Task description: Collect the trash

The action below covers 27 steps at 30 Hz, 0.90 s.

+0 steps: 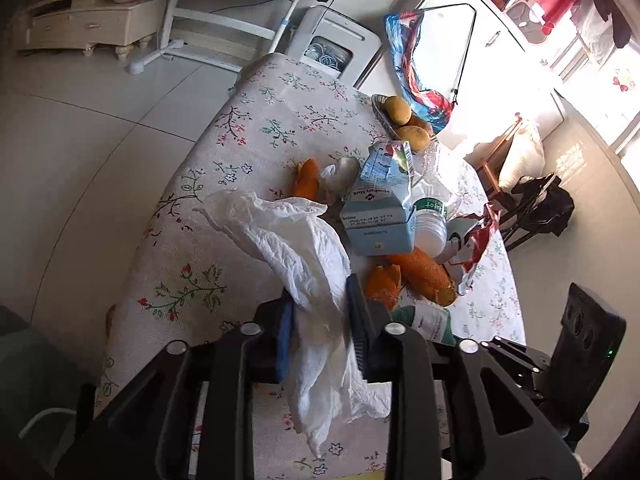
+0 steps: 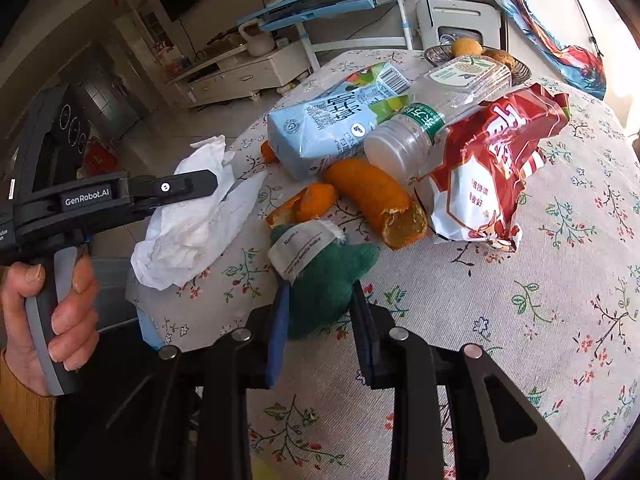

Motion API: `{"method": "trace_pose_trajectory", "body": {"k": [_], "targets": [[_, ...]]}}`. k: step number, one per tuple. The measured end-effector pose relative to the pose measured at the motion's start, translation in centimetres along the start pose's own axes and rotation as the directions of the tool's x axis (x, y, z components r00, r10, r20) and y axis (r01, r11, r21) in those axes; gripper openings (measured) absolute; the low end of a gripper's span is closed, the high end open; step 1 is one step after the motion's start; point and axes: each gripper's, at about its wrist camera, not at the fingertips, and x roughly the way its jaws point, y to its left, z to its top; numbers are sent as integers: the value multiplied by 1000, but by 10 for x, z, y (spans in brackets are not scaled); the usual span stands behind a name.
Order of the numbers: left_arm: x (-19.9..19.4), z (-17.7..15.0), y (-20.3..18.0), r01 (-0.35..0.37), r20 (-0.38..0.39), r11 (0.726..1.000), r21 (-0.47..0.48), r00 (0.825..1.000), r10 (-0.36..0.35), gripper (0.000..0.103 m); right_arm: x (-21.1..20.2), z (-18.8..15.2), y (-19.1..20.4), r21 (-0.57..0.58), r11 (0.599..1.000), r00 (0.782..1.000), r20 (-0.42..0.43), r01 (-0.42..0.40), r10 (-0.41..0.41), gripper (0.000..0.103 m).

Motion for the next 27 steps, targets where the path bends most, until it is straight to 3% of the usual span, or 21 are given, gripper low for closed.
{"method": "trace_pose_trajectory", "body": {"k": [1,2,7,14,19,21,23,24,27], "targets": [[1,-1,-3,-48,1,999,16,999,48,73,2,1,1,-2,1000,1000,-2,0,0,30],[2,-1,-3,-86,2,996,26,996,86,82,3,0,1,-4,1000,1000,-4,0,0,30],[3,3,10,-139,-14,990,0,990,139,82,4,1,0,-6,1000,1000,-9,-3,3,30],[6,15,23,-196,36,980,-34,980,197,84,6,0,-1,2,1000,1000,-15,-7,7,30],[-4,23,16,-283,81,959,-1,956,282,84,6,-1,-3,8,1000,1000,-16,-11,12,30],[-19,23,13,-257,96,966,-3,962,256,84,6,-1,-5,11,1000,1000,-17,-16,16,30],[-16,24,16,-225,51,974,1,973,225,83,7,-1,-6,12,1000,1000,-19,-18,18,30],[-10,24,17,-226,18,974,2,974,225,80,7,-1,-6,10,1000,1000,-20,-17,17,30],[11,25,18,-213,-21,977,-19,977,213,52,8,-1,-6,10,1000,1000,-20,-17,17,30]]}}
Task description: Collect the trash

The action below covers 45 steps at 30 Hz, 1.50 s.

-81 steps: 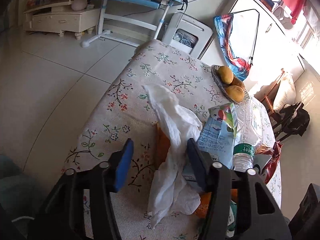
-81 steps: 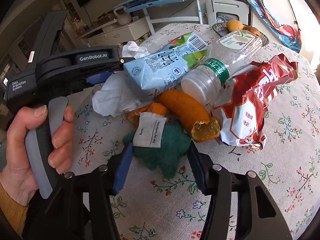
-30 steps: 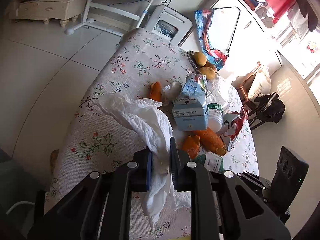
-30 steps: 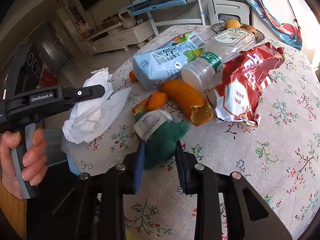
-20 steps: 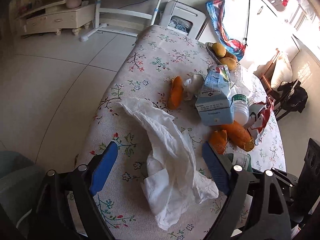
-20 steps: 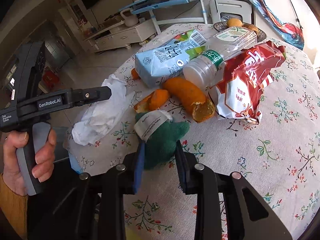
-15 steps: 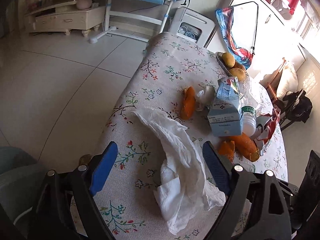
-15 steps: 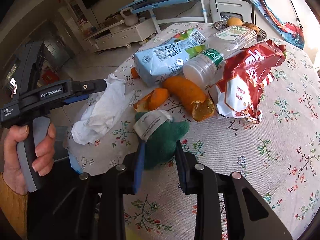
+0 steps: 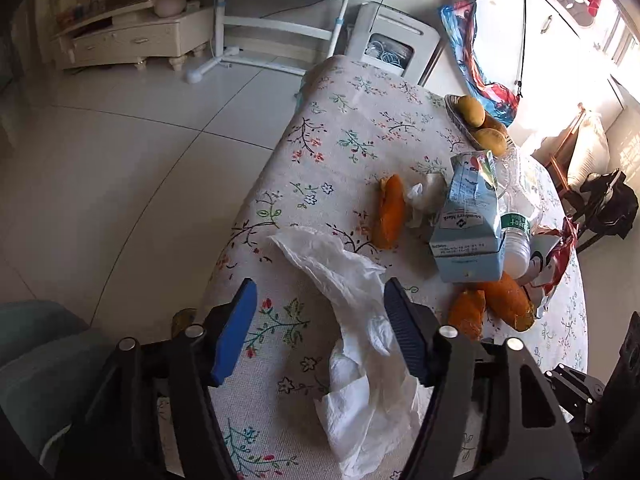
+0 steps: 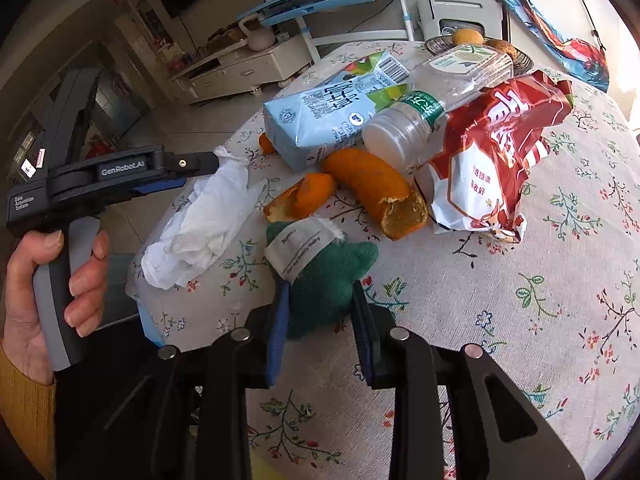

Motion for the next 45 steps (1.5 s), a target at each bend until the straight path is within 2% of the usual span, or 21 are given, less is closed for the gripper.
{"method": "trace_pose_trajectory", "body": {"k": [2,3,4,5,8,11,16,19,24,27,37,45], "targets": [[7,1,-6,-23,2,999,24,1000,23,24,0,0,-1,2,1000,1000,0,-2,2,30],[9,1,-9,-38,10,999,38,999,37,17,0,1,-1,3,1000,1000,0,-4,4,30],[8,1,-11,-26,20,999,37,999,26,8,0,0,-1,3,1000,1000,0,-5,5,30],[4,1,-12,2,35,1000,31,999,-3,4,-1,0,-1,4,1000,1000,0,-6,6,30],[-16,2,-13,73,116,997,26,990,-76,4,-3,0,-4,10,1000,1000,4,-12,12,30],[-36,1,-8,164,184,986,4,969,-162,4,-6,-1,-7,21,1000,1000,9,-19,19,30],[-41,0,7,315,188,946,-74,936,-297,4,-11,-2,-17,54,997,999,16,-47,46,30],[-46,-4,5,360,195,930,-73,920,-341,4,-18,-2,-18,66,996,998,20,-66,65,30],[-71,-22,-18,333,218,942,49,917,-335,4,-41,-10,-4,23,996,996,34,-87,86,30],[-80,-43,-26,344,211,937,65,913,-350,4,-55,-21,7,-16,996,995,39,-86,87,30],[-99,-124,-67,316,144,931,180,928,-343,4,-79,-107,41,-103,991,996,-46,-81,77,30],[-117,-173,-78,300,125,926,228,935,-333,4,-79,-160,48,-103,993,990,-139,-54,40,30]]}}
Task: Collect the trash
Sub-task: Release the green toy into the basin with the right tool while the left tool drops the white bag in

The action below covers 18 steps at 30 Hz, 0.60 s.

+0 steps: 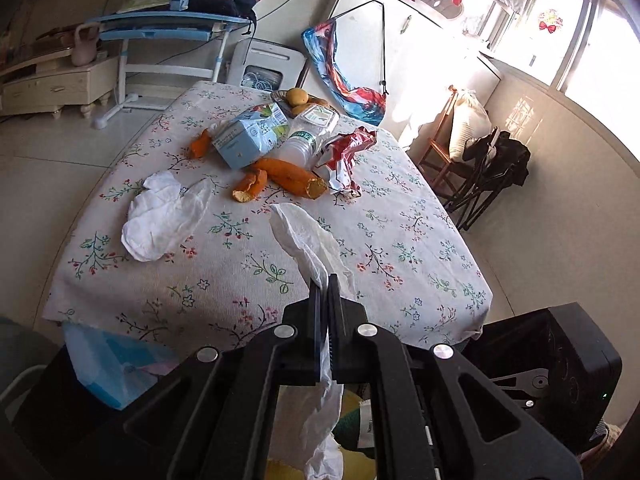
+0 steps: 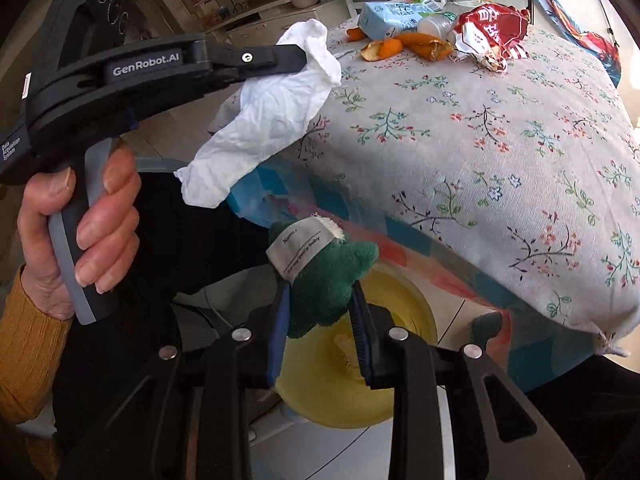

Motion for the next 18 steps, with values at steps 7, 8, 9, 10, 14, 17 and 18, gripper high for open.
{"method": "trace_pose_trajectory", "body": {"k": [7,8,9,10,14,17,18], "targets": [[-10,-22,-14,-18,-18,999,30,1000,19,4,13,-17,3,4,999,997,-68,33,-33,37],[-10,-25,-16,-19,-21,999,34,1000,20,4,15,-18,2,7,999,996,-73,47,-46,41],[-11,-27,-17,-21,-24,999,39,999,22,4,16,-18,2,11,998,996,-71,58,-57,42],[-12,-29,-19,-25,-26,999,45,999,26,4,15,-18,0,18,998,996,-67,60,-59,42],[-12,-34,-23,-34,-35,997,64,999,36,4,5,-19,-10,71,995,998,-24,66,-64,45],[-12,-38,-26,-41,-44,996,81,998,45,4,-4,-19,-19,118,990,997,15,72,-74,49],[-12,-39,-27,-42,-48,995,86,998,46,4,-6,-18,-22,135,988,997,29,72,-77,49]]}}
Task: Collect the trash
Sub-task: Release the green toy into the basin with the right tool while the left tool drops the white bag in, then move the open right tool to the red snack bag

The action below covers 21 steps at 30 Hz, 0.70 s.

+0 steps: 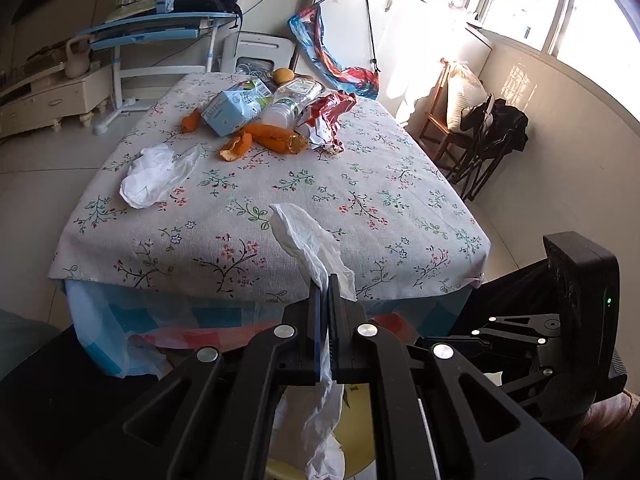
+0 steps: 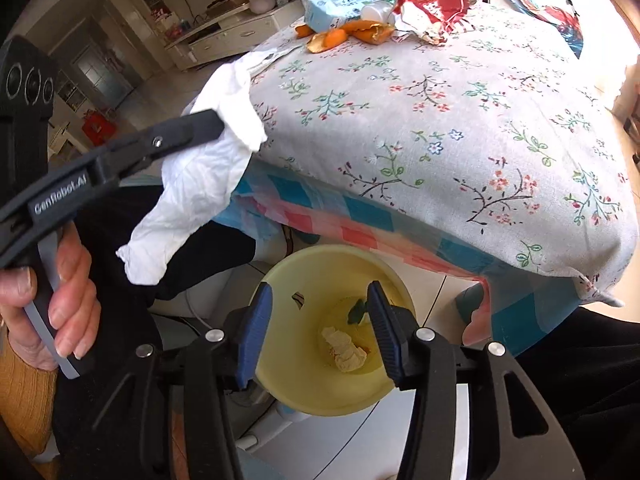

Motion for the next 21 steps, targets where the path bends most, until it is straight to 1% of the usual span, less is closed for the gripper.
{"method": "trace_pose_trajectory", "body": {"k": [2,5,9,10,12,14,16,18,21], "targets": [[1,-3,-3,-2,-8,1000,12,1000,3,4,-5,2,-6,37,999,1000,30,2,-3,52],[4,-7,-7,0,-31,999,36,1000,1,4,-8,8,-19,96,995,998,62,-2,-4,52],[13,-13,-12,15,-85,997,70,996,-9,5,-14,10,-30,157,988,995,97,-7,-9,52],[15,-14,-13,10,-91,997,77,996,-3,8,-16,11,-33,170,985,994,104,-7,-11,53],[15,-15,-15,2,-89,996,87,996,5,18,-21,12,-37,190,982,993,118,-7,-16,53],[12,-14,-14,-14,-66,996,84,998,19,40,-23,12,-40,203,979,992,127,-8,-18,53],[8,-11,-10,-15,-43,998,64,999,18,47,-23,12,-42,209,978,991,132,-6,-22,54],[5,-9,-6,-15,-33,999,47,999,17,48,-23,12,-43,214,977,990,135,-3,-26,55],[2,-8,-1,-42,-7,999,24,999,43,56,-25,11,-43,216,976,990,141,-3,-28,56]]}}
